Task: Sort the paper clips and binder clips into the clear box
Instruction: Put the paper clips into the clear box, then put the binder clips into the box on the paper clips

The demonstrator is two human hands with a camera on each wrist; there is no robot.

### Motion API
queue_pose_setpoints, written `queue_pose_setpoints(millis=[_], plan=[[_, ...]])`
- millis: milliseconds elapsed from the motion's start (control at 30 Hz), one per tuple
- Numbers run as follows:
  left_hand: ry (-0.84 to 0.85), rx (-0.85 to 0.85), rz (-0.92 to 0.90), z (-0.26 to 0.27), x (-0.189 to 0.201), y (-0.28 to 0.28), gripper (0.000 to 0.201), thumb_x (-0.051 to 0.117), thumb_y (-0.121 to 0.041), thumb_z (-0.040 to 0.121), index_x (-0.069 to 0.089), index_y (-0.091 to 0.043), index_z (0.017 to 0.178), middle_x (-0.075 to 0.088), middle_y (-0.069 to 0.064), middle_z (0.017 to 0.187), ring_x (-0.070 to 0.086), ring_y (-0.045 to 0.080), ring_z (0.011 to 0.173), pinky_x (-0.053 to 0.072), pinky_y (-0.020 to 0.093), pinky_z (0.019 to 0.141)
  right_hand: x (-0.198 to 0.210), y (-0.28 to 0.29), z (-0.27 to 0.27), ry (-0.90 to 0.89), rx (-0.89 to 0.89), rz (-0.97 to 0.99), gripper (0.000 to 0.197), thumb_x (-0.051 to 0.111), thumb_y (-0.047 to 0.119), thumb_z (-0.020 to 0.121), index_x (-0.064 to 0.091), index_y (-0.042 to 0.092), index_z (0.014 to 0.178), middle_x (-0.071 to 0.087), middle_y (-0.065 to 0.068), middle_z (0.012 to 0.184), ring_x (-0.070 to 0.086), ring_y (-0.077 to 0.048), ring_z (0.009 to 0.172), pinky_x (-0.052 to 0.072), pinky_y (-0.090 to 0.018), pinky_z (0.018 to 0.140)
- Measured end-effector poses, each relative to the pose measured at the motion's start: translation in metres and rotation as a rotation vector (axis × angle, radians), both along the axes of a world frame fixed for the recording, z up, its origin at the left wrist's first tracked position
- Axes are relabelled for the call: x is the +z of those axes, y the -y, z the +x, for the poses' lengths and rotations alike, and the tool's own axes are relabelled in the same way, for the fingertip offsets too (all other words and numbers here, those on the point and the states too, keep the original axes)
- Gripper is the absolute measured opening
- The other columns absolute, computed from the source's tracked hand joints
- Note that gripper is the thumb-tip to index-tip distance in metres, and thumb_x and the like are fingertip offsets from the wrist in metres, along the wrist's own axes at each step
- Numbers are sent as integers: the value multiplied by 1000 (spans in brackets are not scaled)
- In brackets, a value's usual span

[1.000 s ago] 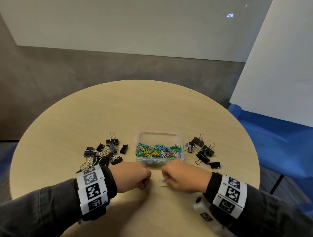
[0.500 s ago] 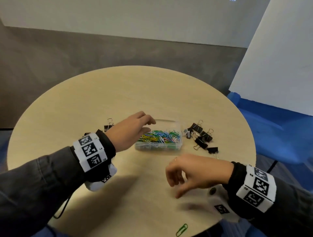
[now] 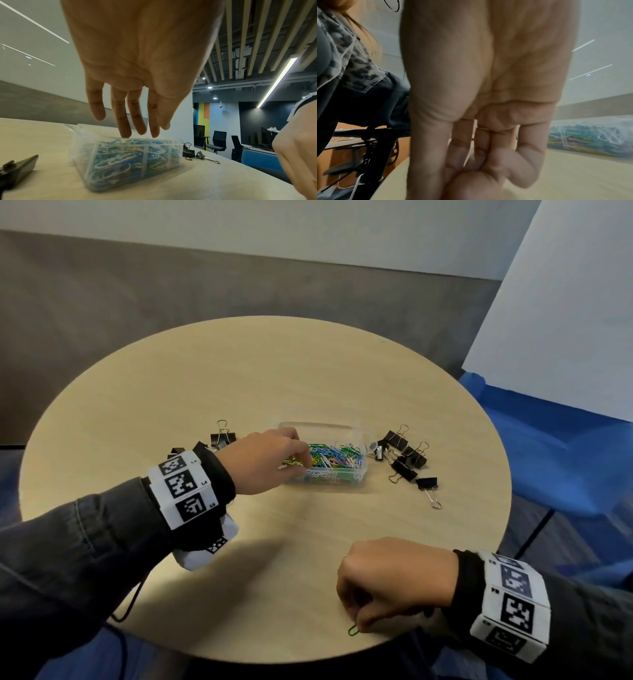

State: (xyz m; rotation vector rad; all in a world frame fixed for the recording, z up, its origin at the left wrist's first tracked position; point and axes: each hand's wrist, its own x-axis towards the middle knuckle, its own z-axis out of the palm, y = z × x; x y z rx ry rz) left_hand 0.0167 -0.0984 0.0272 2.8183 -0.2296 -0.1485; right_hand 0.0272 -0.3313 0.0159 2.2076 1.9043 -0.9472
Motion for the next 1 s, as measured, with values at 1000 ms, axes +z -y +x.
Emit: queue_pose_setpoints(millis=[1000], plan=[[-100, -73, 51, -5, 5, 16, 21, 58, -39, 90, 71, -27, 101, 50, -16, 118, 54, 5, 105, 47, 27, 91, 13, -10, 77, 12, -407, 355, 12, 61, 19, 92, 70, 21, 99, 60, 15, 88, 55, 5, 72, 39, -4, 66]])
